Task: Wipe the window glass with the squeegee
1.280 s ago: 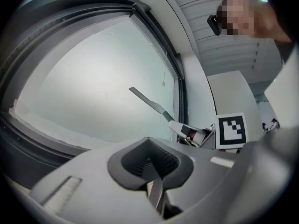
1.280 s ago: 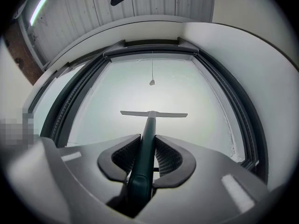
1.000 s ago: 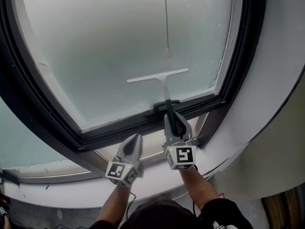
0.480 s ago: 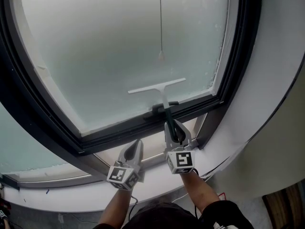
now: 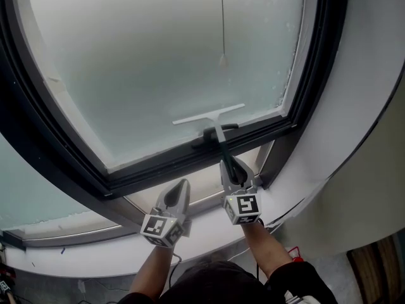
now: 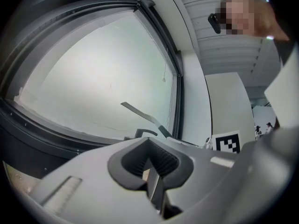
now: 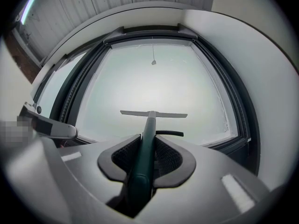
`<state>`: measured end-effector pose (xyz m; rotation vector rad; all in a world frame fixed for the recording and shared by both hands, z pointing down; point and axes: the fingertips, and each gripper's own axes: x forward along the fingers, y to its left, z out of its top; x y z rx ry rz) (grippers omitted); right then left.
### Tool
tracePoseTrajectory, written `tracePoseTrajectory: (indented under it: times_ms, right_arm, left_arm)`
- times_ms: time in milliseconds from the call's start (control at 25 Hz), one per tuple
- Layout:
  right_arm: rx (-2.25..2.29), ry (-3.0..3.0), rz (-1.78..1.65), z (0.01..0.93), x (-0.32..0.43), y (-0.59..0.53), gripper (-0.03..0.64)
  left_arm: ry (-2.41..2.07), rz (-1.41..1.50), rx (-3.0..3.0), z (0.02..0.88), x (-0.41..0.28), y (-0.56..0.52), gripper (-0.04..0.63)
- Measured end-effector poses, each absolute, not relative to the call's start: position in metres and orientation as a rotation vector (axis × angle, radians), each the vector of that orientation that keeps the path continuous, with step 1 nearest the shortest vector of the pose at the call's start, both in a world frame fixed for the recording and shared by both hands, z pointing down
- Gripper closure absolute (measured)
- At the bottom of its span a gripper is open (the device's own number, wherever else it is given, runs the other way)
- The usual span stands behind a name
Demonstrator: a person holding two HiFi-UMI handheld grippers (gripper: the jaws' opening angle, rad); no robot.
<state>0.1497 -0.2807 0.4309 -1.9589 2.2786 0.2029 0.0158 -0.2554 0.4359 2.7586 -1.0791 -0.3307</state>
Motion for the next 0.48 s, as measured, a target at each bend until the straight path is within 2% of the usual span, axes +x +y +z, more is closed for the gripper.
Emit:
tracePoseTrajectory:
  times_ms: [280,480]
  right_arm:
    - [-2.039,2.309,0.104,0.450,0.149,-0.277,0.520]
    - [-2.010,2.290,0.181,0.439,0.148,-0.276,0.520]
  left_arm:
    - [-1.056,-0.273,2.786,0.448,0.006,-0.253,0.597]
    - [-1.047,-0.300,2.775,0.451,0.006,-0.254,0.597]
